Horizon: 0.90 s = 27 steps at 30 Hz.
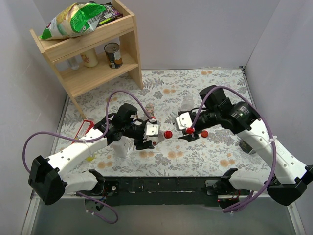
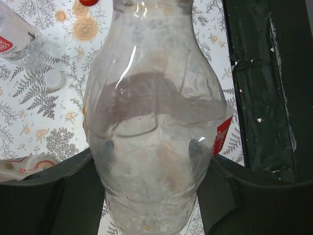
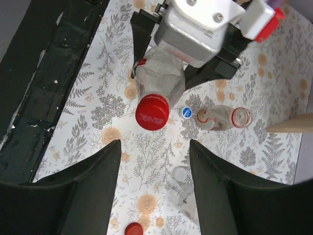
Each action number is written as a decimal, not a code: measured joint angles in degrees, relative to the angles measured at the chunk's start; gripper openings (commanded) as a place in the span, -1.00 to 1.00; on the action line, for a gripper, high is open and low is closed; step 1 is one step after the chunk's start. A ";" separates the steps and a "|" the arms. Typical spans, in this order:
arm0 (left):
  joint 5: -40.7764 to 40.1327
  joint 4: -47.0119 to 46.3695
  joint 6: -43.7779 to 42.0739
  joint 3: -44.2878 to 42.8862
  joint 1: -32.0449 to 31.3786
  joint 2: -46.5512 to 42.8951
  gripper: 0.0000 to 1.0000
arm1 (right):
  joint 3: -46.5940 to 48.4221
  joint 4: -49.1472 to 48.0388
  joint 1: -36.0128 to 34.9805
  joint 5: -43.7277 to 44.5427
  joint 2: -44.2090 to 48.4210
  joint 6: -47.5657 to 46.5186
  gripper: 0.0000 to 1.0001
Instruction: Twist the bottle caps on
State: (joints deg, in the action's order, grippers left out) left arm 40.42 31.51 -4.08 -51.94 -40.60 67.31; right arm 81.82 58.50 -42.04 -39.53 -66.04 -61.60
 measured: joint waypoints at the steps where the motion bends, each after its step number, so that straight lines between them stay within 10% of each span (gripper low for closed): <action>1: 0.26 0.37 -0.35 -0.17 0.00 0.00 -1.00 | -0.48 -0.48 -1.11 0.52 -0.09 -0.55 0.30; 27: -3.08 -2.99 2.84 -0.28 -0.02 -0.09 -1.00 | -2.40 -7.96 -8.33 10.36 -3.78 5.77 -0.58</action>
State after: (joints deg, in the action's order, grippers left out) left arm 37.34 28.51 -1.23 -52.23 -40.62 67.22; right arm 79.42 50.54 -50.37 -29.17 -69.82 -55.83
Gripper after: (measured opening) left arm 0.605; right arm 0.402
